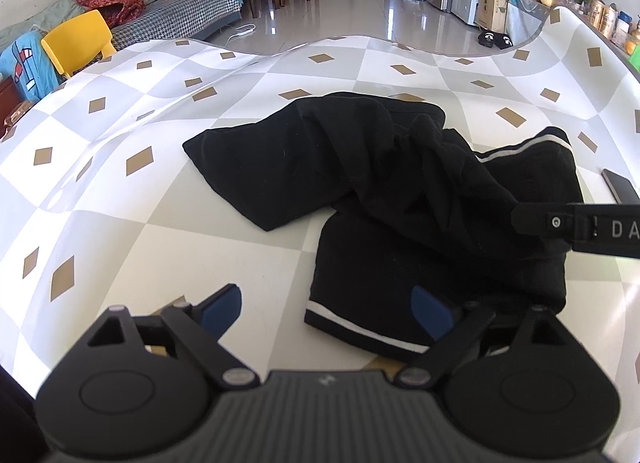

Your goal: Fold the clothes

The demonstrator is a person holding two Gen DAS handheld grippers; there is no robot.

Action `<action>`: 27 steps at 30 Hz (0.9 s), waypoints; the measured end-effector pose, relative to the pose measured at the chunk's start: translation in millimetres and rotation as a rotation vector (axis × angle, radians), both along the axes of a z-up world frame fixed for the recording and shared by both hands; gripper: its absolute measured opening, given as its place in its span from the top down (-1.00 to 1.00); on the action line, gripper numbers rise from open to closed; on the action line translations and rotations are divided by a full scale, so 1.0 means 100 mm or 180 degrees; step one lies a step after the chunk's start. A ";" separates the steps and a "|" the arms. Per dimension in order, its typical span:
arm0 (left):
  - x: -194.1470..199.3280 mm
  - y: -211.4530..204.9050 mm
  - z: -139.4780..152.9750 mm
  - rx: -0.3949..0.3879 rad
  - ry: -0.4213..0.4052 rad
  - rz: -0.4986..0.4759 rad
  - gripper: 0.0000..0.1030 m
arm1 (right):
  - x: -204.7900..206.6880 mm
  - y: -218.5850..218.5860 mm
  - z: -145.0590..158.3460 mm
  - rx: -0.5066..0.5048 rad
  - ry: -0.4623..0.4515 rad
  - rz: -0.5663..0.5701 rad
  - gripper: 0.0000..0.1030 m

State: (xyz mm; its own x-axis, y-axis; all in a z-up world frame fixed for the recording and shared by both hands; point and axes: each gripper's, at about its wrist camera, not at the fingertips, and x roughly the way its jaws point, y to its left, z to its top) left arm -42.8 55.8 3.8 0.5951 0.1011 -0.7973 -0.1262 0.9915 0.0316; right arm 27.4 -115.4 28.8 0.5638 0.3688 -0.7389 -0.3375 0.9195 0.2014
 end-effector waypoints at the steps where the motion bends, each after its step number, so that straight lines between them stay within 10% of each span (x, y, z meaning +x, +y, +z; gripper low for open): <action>1: -0.01 -0.01 -0.01 0.0005 0.0012 -0.0016 -0.79 | -0.02 -0.01 0.00 -0.0006 0.0006 -0.0020 0.15; 27: -0.27 -0.36 -0.14 0.0125 0.0144 -0.0397 -0.84 | -0.35 -0.17 -0.03 -0.0143 0.0161 -0.0331 0.13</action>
